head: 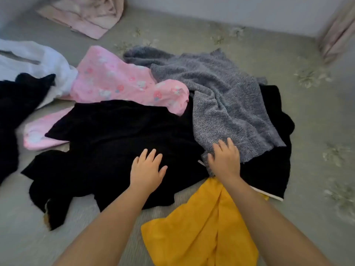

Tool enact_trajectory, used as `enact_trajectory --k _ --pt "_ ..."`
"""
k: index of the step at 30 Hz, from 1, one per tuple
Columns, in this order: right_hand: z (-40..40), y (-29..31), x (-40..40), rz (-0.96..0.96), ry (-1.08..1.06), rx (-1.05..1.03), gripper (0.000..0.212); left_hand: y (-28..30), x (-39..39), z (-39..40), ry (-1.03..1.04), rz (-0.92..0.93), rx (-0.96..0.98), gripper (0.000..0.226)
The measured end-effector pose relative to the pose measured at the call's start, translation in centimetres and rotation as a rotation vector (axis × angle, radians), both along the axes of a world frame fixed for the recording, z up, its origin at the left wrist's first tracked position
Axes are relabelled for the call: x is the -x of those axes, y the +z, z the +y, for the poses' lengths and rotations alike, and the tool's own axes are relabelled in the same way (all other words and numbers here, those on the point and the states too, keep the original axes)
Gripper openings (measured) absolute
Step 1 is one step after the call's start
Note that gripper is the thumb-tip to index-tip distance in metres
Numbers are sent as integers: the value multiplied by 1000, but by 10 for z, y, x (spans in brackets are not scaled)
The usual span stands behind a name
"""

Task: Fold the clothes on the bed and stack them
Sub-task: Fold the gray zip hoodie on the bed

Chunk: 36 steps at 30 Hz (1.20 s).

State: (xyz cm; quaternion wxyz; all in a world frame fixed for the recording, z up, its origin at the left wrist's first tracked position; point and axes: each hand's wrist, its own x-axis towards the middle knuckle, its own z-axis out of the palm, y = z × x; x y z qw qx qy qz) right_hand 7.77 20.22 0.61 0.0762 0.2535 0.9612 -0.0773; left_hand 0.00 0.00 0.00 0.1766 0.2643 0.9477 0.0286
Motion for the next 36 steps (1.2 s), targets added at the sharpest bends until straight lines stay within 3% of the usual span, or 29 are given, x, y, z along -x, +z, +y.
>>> enact_trajectory --k 5,10,12,14,15,20,24,28,30,33,36 --pt "19 -45 43 15 -35 -89 44 -75 30 17 -137 21 -89 51" --pt "31 -80 53 59 -107 -158 26 -127 44 17 -226 -33 53 51" --pt "29 -80 49 162 -140 -131 20 -130 46 18 -249 -40 83 51" --pt "27 -72 37 347 -139 -155 4 -123 47 20 -266 -75 118 50" --pt "26 -67 30 410 -139 -178 6 -115 48 22 -260 -94 121 50" --pt "20 -21 -14 451 -195 -132 4 -53 37 53 -293 -2 -93 50" --pt "13 30 -65 539 -232 -92 8 0 6 101 -375 60 -293 47" --pt "13 79 -137 593 -219 -59 26 32 -28 143 -416 120 -304 48" --pt "17 85 -185 535 -250 -1 23 37 -51 157 -453 102 -228 49" --pt "26 73 -240 259 -323 163 17 34 -84 160 -426 68 -80 46" --pt "42 49 -237 165 -291 179 22 26 -102 145 -336 71 -16 47"
